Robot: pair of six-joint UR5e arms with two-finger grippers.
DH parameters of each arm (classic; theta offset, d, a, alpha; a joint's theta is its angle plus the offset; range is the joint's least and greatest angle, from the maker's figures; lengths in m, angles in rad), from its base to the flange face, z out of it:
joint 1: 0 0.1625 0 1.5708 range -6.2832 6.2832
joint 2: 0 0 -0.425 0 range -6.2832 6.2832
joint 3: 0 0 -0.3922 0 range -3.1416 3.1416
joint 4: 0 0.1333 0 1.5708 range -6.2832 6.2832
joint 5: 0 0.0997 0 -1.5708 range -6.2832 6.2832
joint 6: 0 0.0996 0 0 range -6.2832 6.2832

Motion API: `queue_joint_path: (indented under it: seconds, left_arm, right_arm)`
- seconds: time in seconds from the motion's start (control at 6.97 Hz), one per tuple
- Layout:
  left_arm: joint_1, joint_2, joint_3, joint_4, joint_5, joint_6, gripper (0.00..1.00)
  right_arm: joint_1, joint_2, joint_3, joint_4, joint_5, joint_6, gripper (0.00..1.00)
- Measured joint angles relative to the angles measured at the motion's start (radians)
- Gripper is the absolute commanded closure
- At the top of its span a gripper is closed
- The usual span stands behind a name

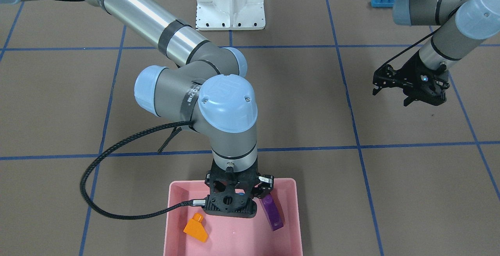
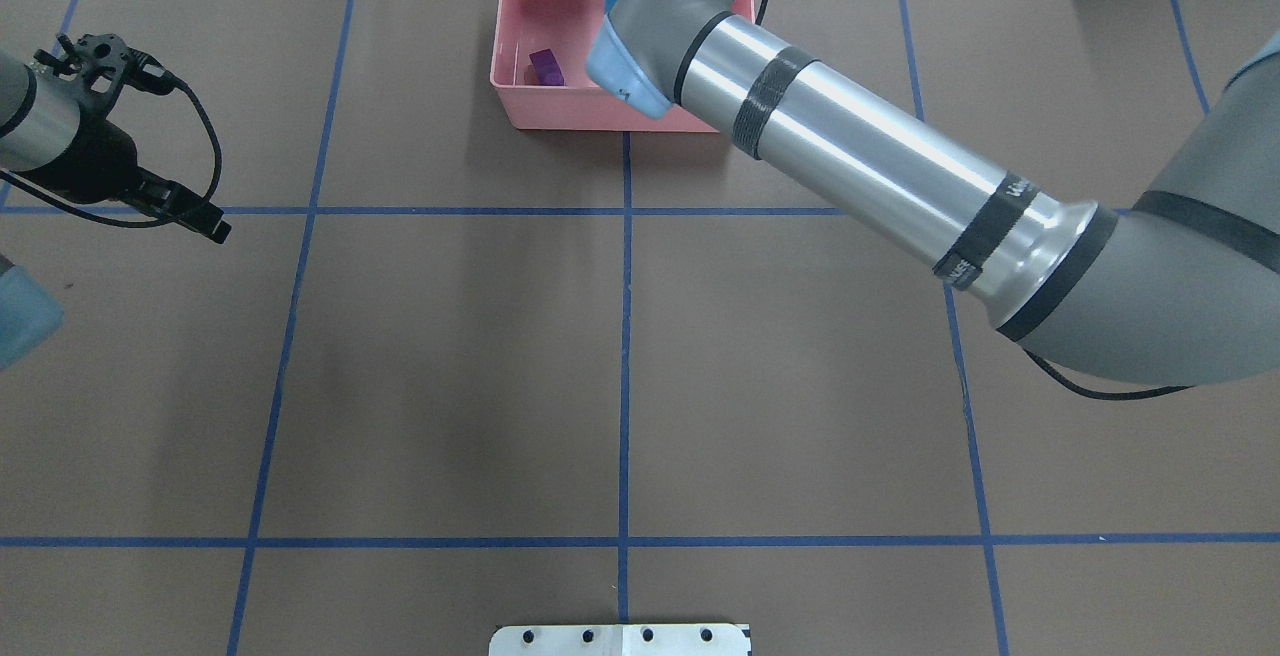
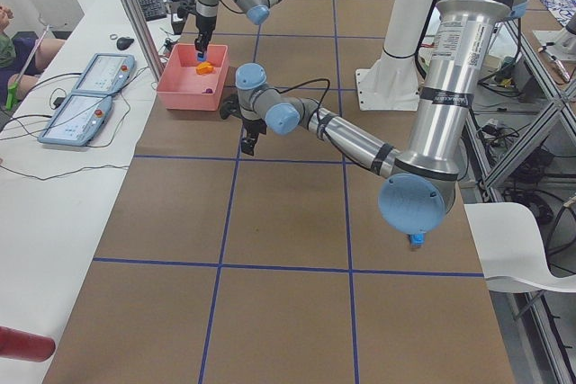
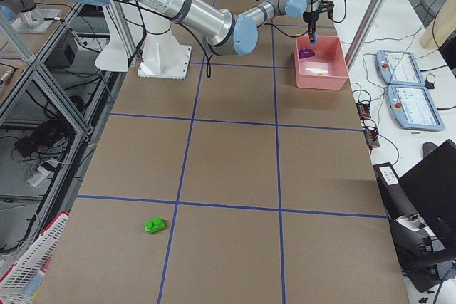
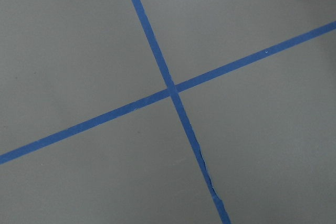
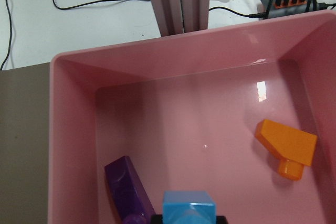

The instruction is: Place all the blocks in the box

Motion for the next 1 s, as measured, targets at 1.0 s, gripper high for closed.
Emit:
queue_joint_path:
  seconds: [1.0]
  left_arm:
    - [0.001, 0.013, 0.001, -0.004, 0.0, -0.008, 0.0]
  right_arm:
    - [-0.023, 0.023, -0.078, 0.049, -0.047, -0.068, 0.01]
